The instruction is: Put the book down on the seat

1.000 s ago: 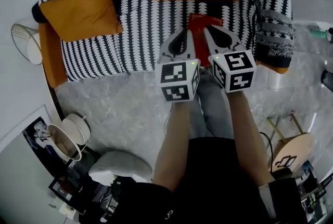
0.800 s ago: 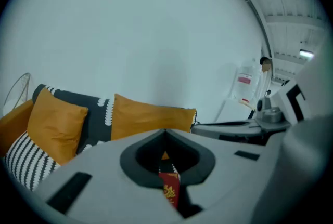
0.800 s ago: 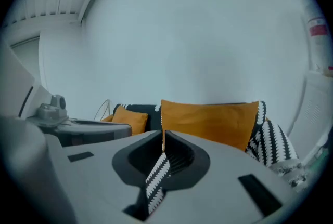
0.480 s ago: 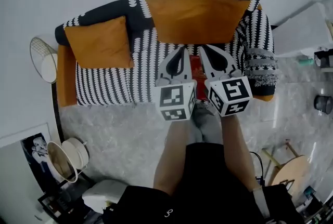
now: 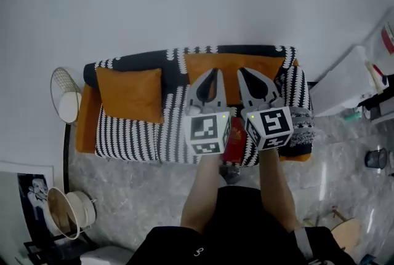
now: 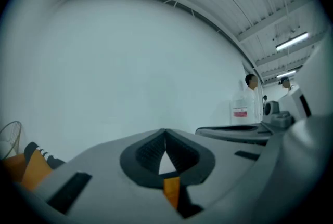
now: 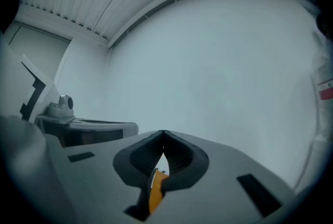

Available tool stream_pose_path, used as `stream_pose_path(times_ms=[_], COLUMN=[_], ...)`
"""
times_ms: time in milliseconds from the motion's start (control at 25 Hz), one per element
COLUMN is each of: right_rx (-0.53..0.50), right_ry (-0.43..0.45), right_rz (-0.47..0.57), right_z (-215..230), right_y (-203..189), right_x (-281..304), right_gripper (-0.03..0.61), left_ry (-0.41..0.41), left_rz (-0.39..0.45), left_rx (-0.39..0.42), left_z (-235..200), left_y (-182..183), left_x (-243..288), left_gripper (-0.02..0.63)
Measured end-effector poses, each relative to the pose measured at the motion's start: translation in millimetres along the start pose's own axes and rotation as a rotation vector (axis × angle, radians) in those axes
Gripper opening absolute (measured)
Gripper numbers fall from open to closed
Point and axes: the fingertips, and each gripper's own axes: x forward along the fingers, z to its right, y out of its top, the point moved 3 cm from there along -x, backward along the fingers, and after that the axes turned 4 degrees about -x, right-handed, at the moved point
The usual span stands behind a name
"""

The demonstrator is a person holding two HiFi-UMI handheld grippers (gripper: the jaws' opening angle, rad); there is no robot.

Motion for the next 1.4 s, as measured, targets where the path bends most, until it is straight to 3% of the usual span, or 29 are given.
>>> stream_pose_path(times_ms=[240,360,640,1400], right_rx=[-0.082,-0.055,-0.045,-0.05], right_ry=[-0.022,-0.032,-0.007,0.018], right_rz=[0.108,0.154,0.145,0.153], right_z=[11.6,13.8,9.0,11.5], right_y=[63.5,79.9,70.7,68.9], right_x=[10.4,2.9,-7.5,-8.2], right_gripper=[0.011,0.011,0.011,0.011], left_ry=[0.013,0.024,0.0,0.006], left_rz=[0.117,0.152,0.155,0.139], left_rx=[0.054,0.066,0.126,0.145], left_z=[0.7,-0.6,17.4,21.5], left_y=[58.2,75.8,79.8,72.7], left_x=[-2.8,-5.3,-4.4,-1.3], left_gripper=[0.012,0.012,0.012,0.012])
